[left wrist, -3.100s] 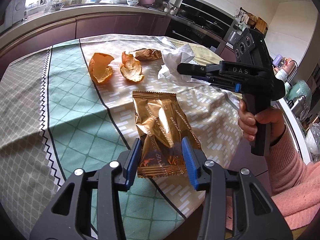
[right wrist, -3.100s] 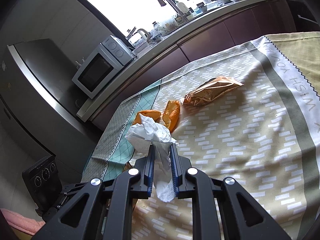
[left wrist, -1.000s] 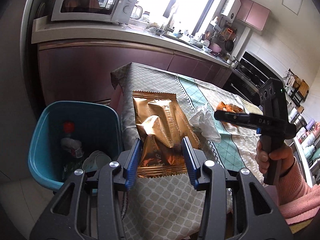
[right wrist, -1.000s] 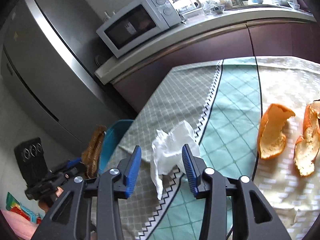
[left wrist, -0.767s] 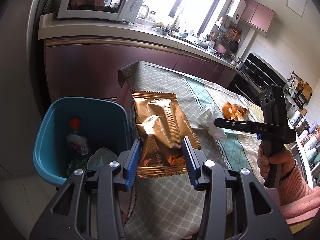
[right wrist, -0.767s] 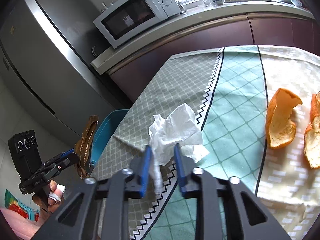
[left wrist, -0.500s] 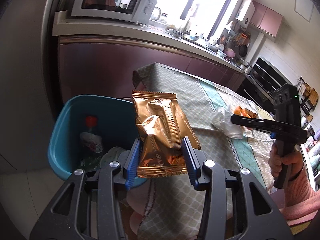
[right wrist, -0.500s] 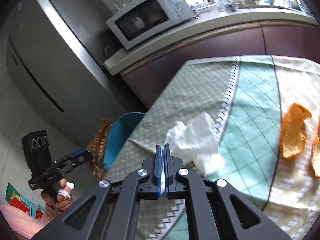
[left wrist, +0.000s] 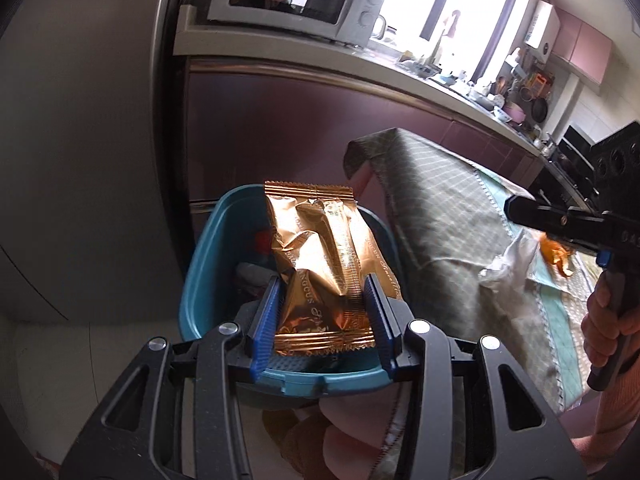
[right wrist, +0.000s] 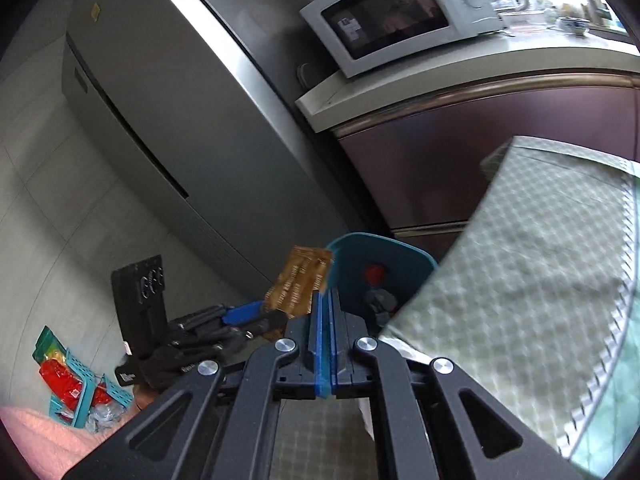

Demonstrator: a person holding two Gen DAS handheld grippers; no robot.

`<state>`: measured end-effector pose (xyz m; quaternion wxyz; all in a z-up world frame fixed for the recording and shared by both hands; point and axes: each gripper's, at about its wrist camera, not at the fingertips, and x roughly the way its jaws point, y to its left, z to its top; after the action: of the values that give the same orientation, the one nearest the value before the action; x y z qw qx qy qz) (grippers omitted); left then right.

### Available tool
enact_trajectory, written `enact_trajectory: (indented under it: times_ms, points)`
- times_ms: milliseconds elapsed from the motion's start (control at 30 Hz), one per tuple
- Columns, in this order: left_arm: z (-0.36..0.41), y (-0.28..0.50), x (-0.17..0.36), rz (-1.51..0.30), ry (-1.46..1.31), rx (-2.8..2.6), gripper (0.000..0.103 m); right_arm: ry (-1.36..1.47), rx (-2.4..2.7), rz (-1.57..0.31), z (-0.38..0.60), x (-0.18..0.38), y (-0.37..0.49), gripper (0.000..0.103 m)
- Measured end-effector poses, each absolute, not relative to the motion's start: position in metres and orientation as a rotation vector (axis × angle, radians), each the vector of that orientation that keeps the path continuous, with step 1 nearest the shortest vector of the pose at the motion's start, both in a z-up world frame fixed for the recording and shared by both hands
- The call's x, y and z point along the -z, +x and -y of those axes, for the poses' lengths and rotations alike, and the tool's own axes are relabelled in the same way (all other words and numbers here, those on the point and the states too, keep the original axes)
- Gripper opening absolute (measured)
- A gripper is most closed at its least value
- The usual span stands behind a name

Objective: Collect trash
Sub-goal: 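Open left tool over the bin while right tool carries the tissue there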

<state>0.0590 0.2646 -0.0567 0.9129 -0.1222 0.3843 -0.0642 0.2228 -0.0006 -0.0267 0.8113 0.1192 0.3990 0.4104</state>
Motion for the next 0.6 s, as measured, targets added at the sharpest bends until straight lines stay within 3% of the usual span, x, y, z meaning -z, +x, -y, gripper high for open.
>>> enact_trajectory:
  times_ms: [133, 233, 600]
  points:
    - [-0.269, 0.067, 0.066, -0.812, -0.253, 0.121, 0.042, 0.211, -0.834, -0.864, -0.006, 0.024, 0.221, 0.008]
    - [-0.269, 0.068, 0.073, -0.816, -0.259, 0.130, 0.042, 0.142, -0.786, -0.847, 0.005, 0.021, 0.203, 0.027]
    - [-0.268, 0.078, 0.089, -0.841, -0.277, 0.134, 0.042, -0.088, -0.578, -0.778, 0.029, 0.028, 0.149, 0.037]
